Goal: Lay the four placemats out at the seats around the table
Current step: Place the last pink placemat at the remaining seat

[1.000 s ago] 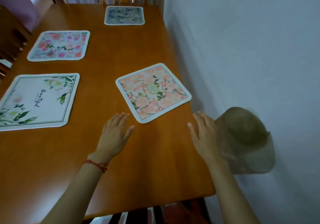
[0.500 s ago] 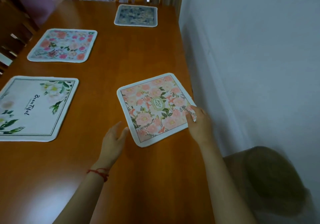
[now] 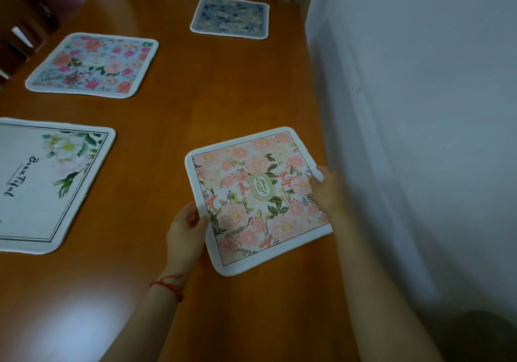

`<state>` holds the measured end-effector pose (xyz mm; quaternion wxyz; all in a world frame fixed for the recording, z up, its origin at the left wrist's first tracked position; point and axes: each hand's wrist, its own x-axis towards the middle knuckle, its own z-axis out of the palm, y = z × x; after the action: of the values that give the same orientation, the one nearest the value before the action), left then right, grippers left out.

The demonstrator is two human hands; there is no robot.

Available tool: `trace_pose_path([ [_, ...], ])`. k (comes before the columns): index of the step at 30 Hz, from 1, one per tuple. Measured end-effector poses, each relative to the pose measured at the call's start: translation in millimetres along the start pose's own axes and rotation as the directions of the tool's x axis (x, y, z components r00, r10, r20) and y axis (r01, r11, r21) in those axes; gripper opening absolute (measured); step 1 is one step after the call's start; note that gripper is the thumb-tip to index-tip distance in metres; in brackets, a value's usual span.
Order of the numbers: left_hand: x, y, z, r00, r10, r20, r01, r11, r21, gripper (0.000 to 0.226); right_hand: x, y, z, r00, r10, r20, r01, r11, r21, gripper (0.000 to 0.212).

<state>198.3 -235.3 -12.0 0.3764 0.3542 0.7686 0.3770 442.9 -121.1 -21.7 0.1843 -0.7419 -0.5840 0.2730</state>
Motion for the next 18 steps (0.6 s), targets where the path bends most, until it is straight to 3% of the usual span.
trace_pose_path([
  [6,13,-3,8,0.999,0.025,-0.040,-0.026,1.000,-0.014,0.035,28,4,8,0.999,-0.043,0.007,0.043,0.998,-0.043,0.040],
  [14,33,-12,8,0.992,-0.093,-0.087,0.085,0.992,-0.098,0.033,37,3,13,0.998,-0.042,-0.052,0.043,0.999,0.017,0.031],
  [18,39,-14,7,0.995,-0.064,-0.073,0.062,0.998,-0.024,0.033,34,3,12,0.998,-0.017,-0.054,0.018,0.999,0.027,0.025],
])
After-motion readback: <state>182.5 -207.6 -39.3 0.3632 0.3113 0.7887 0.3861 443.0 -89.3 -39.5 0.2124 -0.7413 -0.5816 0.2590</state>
